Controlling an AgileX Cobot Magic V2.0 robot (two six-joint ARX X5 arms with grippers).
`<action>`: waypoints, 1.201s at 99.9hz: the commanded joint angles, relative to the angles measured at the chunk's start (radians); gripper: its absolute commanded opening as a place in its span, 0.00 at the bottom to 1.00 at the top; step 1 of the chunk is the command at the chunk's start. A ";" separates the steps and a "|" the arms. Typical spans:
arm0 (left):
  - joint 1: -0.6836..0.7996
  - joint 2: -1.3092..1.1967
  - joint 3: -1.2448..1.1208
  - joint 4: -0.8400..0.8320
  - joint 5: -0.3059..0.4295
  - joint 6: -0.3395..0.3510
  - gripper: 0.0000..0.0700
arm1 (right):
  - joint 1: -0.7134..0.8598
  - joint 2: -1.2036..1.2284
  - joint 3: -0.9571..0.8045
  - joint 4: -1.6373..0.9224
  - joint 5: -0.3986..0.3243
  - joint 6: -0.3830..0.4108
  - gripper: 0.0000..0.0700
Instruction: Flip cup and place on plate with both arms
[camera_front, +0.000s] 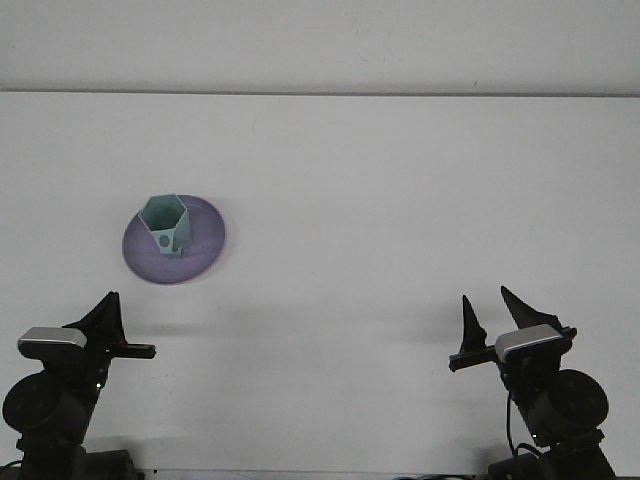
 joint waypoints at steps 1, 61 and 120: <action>0.002 -0.001 0.013 0.019 0.003 -0.013 0.02 | 0.001 0.006 0.008 0.009 0.002 -0.008 0.59; 0.002 -0.001 0.013 0.024 0.003 -0.020 0.02 | 0.001 0.006 0.008 0.034 0.002 -0.006 0.59; 0.002 -0.001 0.013 0.025 0.004 -0.020 0.02 | 0.001 0.006 0.008 0.035 0.002 -0.006 0.59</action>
